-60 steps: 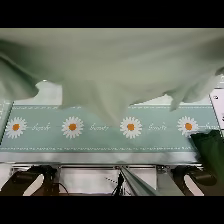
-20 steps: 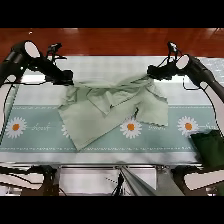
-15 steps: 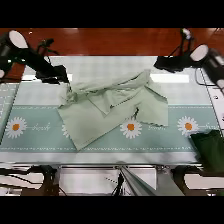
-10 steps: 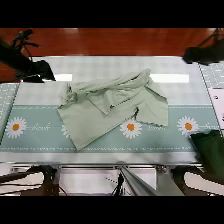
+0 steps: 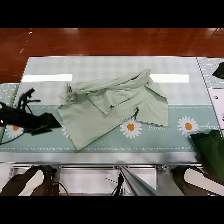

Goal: Fold the shirts.

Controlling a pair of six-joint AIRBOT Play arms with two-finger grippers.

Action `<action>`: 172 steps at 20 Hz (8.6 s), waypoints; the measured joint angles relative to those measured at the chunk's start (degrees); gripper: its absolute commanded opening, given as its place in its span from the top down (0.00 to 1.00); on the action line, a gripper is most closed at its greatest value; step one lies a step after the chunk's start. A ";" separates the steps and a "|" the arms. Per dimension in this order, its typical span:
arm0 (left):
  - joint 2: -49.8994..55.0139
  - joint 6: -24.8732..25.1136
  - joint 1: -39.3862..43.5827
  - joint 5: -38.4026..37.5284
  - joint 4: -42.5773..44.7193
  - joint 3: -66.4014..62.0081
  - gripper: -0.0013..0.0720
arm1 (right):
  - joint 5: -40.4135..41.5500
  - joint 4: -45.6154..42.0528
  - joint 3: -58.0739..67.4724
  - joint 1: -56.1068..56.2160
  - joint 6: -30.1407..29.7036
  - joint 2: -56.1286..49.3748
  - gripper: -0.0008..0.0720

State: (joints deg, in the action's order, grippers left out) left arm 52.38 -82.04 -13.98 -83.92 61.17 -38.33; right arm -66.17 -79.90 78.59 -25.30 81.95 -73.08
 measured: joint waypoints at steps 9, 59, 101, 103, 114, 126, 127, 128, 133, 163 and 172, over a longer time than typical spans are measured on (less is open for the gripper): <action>4.13 4.76 -4.24 6.56 -10.73 17.64 0.15 | 1.90 -0.87 -7.45 -0.98 -3.08 0.00 0.31; 12.72 11.45 12.09 28.52 -29.92 5.27 0.95 | 11.93 10.75 -4.02 19.45 -19.76 -14.82 0.95; -16.20 -3.30 -7.37 0.70 -8.87 -25.66 0.95 | -15.32 -8.83 18.95 24.37 2.19 5.53 0.95; -11.89 -1.77 -7.32 6.86 -9.97 -22.86 0.94 | -10.82 -8.76 18.95 25.03 3.85 -1.46 0.95; 22.27 15.87 4.83 40.63 -25.44 -26.25 0.94 | 16.13 -8.02 18.99 25.59 12.41 -18.45 0.96; 37.40 18.88 8.85 42.80 -27.12 -29.66 0.94 | 5.31 -7.65 19.02 25.44 14.27 -27.89 0.95; 37.57 18.84 8.00 40.19 -27.06 -29.79 0.94 | 3.06 -7.39 19.02 25.27 13.44 -27.93 0.95; 37.68 18.82 7.17 37.77 -27.02 -29.90 0.94 | 0.76 -7.39 19.04 25.09 12.79 -27.98 0.95; 38.77 15.41 4.81 30.56 -26.01 -30.10 0.94 | -6.86 -3.98 19.06 24.76 11.30 -28.24 0.95; 37.31 12.26 -11.82 2.97 -8.24 -25.29 0.34 | -27.67 -9.05 11.23 17.40 2.95 -20.28 0.31; 29.92 17.33 -18.45 3.41 -3.93 -6.16 0.33 | -13.53 13.75 -13.31 3.65 -5.62 -4.52 0.31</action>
State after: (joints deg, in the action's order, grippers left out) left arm 82.30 -64.71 -32.42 -80.51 57.23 -44.49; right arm -79.70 -66.15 65.28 -21.65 76.34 -77.60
